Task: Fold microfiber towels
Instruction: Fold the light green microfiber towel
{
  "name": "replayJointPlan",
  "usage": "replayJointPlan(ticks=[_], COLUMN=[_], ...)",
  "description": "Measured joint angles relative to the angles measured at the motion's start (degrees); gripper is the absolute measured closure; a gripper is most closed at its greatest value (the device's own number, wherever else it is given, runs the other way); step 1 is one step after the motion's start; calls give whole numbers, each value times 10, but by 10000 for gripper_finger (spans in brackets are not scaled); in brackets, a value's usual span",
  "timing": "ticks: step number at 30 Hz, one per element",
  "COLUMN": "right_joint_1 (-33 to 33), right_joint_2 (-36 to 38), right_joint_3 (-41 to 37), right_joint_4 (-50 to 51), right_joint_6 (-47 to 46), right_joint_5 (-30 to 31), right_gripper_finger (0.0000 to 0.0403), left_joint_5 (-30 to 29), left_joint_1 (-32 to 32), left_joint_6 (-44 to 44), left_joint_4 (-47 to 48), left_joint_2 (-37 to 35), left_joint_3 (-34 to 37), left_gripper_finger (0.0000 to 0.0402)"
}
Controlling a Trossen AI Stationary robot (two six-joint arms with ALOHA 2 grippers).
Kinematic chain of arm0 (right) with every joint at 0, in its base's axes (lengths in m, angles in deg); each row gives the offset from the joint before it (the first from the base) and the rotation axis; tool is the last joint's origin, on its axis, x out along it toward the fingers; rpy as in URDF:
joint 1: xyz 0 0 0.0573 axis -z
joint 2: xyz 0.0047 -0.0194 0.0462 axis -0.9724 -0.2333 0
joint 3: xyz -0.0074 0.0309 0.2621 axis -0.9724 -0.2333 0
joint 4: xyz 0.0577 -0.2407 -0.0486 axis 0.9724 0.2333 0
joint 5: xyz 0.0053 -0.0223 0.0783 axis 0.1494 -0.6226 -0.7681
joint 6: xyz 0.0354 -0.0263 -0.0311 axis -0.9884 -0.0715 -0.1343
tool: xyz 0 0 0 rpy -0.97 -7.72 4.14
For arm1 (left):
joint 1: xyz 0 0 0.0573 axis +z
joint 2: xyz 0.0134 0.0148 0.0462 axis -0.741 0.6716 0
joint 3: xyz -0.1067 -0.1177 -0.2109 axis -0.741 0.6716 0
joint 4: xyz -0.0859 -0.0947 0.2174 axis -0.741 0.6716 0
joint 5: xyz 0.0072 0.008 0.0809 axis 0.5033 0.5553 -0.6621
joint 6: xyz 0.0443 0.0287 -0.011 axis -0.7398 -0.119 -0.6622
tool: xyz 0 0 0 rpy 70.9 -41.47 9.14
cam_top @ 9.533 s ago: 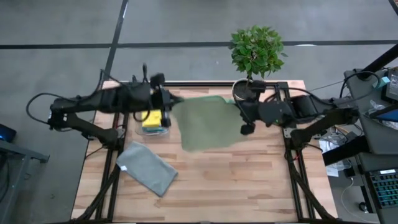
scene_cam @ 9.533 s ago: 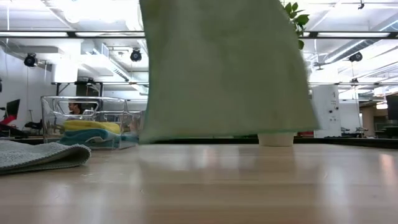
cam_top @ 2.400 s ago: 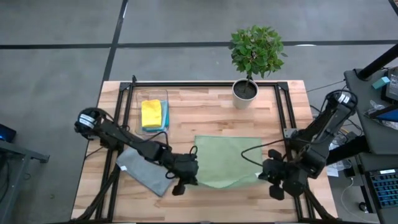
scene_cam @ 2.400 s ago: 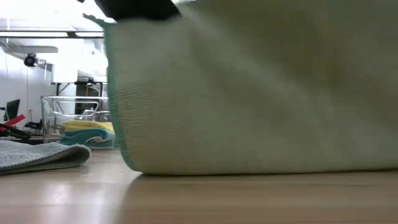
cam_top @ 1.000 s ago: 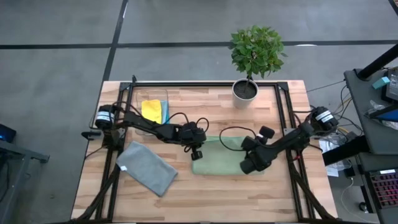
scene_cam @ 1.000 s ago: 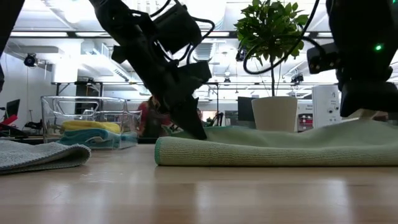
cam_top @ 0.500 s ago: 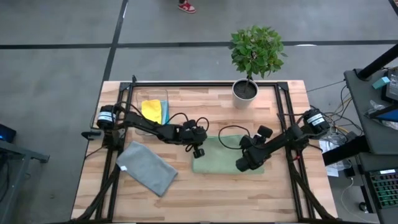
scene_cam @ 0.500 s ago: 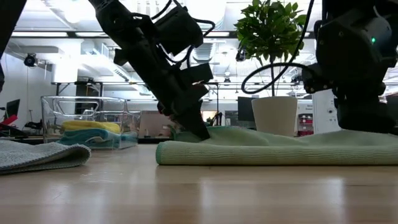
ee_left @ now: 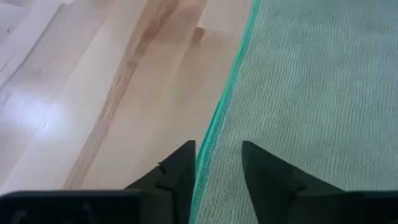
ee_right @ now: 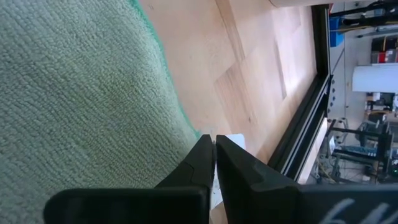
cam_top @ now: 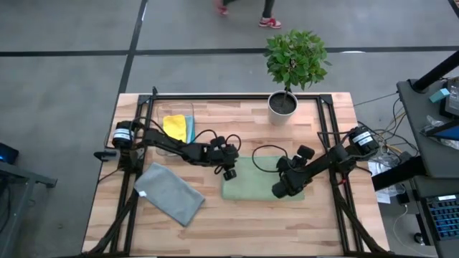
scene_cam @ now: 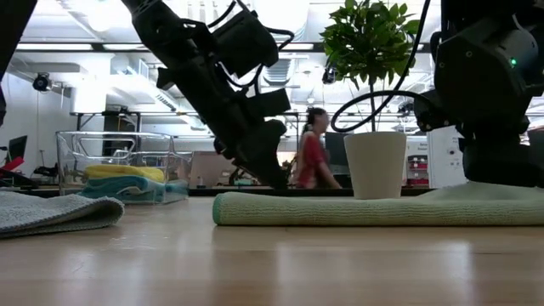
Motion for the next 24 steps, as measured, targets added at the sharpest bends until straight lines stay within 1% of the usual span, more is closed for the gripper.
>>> replayJointPlan(ticks=[6, 11, 14, 18, 24], right_joint_1=[0, -2, -13, -32, -57], right_joint_2=[11, 41, 70, 109, 164], right_joint_3=[0, 9, 10, 9, 8], right_joint_4=[1, 18, 23, 17, 12], right_joint_6=[-6, -19, -29, -32, -78], right_joint_5=[-4, -5, -3, 1, 11], right_gripper_finger=[341, 304, 299, 302, 300], left_joint_5=[1, 2, 2, 3, 3], left_joint_1=[-6, -18, -30, -41, -45], left_joint_6=[-2, -4, -5, -17, -14], left_joint_4=[2, -3, -6, -52, -155], left_joint_2=[-16, -42, -56, -57, -16], left_joint_3=[-1, -2, -2, 1, 2], left_gripper_finger=[255, 251, 250, 250, 251])
